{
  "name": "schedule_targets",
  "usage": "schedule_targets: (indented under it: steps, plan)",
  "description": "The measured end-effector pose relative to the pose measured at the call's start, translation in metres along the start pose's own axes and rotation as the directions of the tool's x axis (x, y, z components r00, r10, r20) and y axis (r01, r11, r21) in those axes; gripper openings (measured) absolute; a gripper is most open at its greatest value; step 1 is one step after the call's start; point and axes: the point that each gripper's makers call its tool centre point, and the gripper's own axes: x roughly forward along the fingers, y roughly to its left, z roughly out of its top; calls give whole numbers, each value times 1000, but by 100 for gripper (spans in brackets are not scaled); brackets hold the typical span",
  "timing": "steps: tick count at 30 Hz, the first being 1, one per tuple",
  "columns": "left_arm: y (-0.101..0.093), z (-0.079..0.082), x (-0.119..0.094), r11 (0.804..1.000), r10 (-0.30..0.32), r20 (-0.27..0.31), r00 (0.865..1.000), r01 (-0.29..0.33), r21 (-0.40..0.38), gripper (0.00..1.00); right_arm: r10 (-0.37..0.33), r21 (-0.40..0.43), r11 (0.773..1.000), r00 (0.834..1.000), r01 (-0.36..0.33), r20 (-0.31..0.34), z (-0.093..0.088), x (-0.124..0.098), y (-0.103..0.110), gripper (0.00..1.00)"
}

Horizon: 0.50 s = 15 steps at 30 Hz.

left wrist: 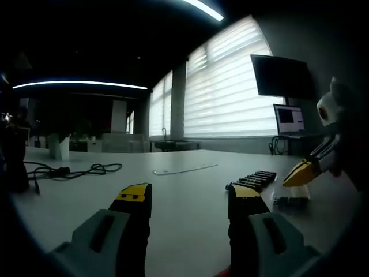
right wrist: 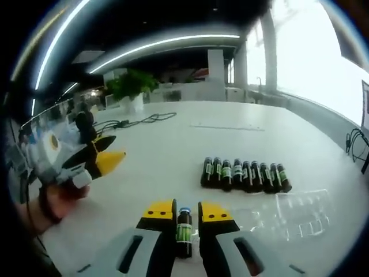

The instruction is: Grip medicine bottles put into box

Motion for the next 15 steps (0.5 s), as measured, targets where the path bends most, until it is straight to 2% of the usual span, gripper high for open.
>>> schedule_targets:
  steps: [9,15]
  plan:
    - [0,0,0,1000,0,0,1000,0,1,46,0,-22,1000,1000,0,28,23,5,-4,13]
    - [0,0,0,1000,0,0,1000,0,2,46,0,-31,1000,1000,1,27,30,15,-8,13]
